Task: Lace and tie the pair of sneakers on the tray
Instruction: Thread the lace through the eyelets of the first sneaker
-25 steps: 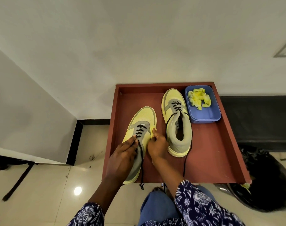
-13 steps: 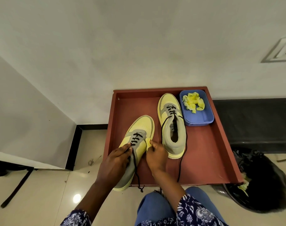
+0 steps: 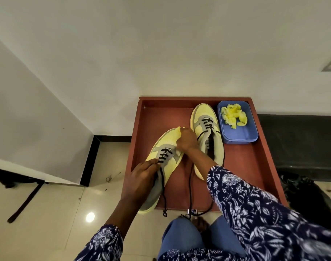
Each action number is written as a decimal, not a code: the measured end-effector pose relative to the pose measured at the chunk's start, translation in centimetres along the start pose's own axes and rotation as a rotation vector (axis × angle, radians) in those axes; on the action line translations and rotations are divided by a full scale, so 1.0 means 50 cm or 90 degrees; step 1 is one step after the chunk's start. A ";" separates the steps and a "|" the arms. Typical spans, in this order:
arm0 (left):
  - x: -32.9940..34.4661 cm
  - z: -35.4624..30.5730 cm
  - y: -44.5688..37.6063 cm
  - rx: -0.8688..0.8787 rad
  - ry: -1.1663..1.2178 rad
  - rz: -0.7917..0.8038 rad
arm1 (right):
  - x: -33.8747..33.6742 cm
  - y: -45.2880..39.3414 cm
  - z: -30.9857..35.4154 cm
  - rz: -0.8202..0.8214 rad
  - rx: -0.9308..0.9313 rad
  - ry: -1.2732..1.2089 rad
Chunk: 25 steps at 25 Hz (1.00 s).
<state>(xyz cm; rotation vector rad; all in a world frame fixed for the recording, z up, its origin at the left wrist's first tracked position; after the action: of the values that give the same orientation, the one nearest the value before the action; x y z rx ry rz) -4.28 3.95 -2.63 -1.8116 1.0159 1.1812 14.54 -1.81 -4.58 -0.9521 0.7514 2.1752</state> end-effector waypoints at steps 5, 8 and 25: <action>-0.008 -0.003 0.002 0.013 -0.004 -0.031 | 0.037 0.057 -0.003 -0.033 0.059 -0.011; -0.011 -0.008 0.003 0.016 -0.002 -0.047 | 0.068 0.111 0.004 -0.058 0.090 -0.040; 0.000 0.001 0.004 0.062 0.001 -0.080 | 0.017 0.005 0.015 -0.107 0.060 0.000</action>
<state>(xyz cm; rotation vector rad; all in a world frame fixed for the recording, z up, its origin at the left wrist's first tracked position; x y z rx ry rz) -4.44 3.90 -2.67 -1.7734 0.9289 1.0376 13.59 -1.17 -4.76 -0.9333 0.7394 1.9770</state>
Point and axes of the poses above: each hand's wrist, its own y-axis away from the middle knuckle, its own x-axis out of the palm, z = x × y, the point moved 4 cm from there along -y, towards the middle knuckle, and after that the axes turned 10 degrees about -x, right-handed, at the moved point
